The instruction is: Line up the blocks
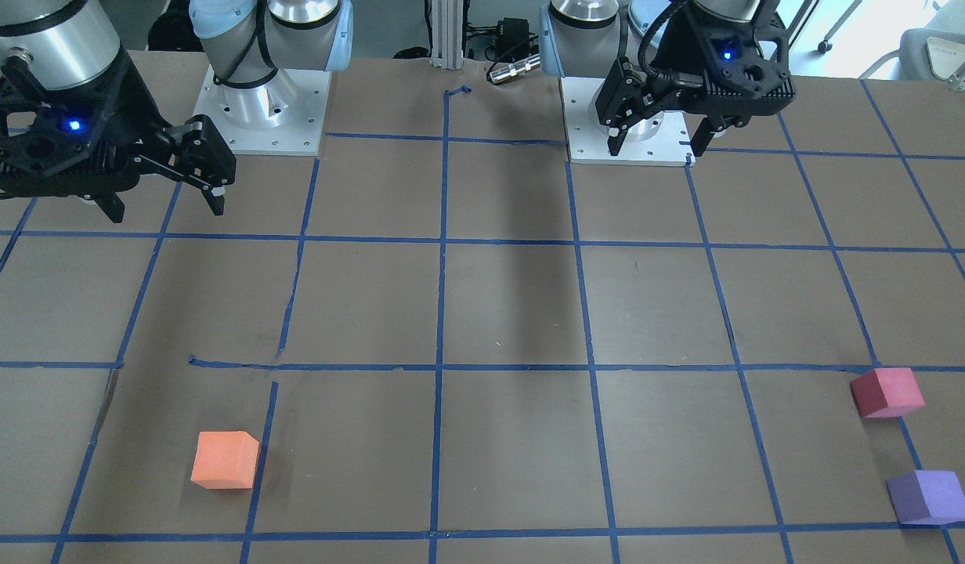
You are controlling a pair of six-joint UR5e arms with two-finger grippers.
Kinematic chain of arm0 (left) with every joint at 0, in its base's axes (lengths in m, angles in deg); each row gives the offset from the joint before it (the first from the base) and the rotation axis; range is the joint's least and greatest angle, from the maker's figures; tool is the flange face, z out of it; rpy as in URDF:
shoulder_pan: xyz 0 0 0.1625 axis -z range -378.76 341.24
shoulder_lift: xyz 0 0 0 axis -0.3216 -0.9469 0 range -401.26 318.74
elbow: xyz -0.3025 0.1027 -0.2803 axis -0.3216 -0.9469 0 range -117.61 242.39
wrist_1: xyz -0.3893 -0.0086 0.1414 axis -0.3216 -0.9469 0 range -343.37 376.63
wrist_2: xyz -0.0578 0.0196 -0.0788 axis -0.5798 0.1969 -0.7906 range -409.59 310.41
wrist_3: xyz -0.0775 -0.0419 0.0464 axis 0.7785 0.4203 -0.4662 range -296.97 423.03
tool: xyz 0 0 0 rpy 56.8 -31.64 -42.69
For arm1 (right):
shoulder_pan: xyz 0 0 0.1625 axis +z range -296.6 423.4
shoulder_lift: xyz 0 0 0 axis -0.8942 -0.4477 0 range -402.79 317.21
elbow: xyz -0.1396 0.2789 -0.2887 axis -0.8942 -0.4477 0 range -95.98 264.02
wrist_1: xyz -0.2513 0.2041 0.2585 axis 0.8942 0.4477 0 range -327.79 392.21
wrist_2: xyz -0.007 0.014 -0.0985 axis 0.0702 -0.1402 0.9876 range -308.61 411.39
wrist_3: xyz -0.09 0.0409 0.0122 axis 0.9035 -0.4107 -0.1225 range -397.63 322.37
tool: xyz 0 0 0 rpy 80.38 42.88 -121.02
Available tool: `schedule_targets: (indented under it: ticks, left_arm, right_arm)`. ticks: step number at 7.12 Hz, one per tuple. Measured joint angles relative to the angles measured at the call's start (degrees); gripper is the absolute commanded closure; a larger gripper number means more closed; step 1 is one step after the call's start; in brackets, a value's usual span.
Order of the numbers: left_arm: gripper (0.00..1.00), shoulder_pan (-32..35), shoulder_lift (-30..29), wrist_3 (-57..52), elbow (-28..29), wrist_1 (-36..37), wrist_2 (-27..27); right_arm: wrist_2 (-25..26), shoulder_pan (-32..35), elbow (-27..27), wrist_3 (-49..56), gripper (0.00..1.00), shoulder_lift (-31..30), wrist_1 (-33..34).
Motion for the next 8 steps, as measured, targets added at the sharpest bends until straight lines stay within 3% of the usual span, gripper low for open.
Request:
schedule_targets:
  ticks: [4,8]
  left_arm:
    - [0.00,0.01,0.02,0.00,0.00,0.02,-0.28]
    - [0.00,0.07,0.03,0.00,0.00,0.02,-0.32]
  right_arm:
    - [-0.23,0.05,0.11,-0.46,0.00,3.07,3.75]
    - [1.46,0.06,0.23,-0.17,0.00,16.55,19.04]
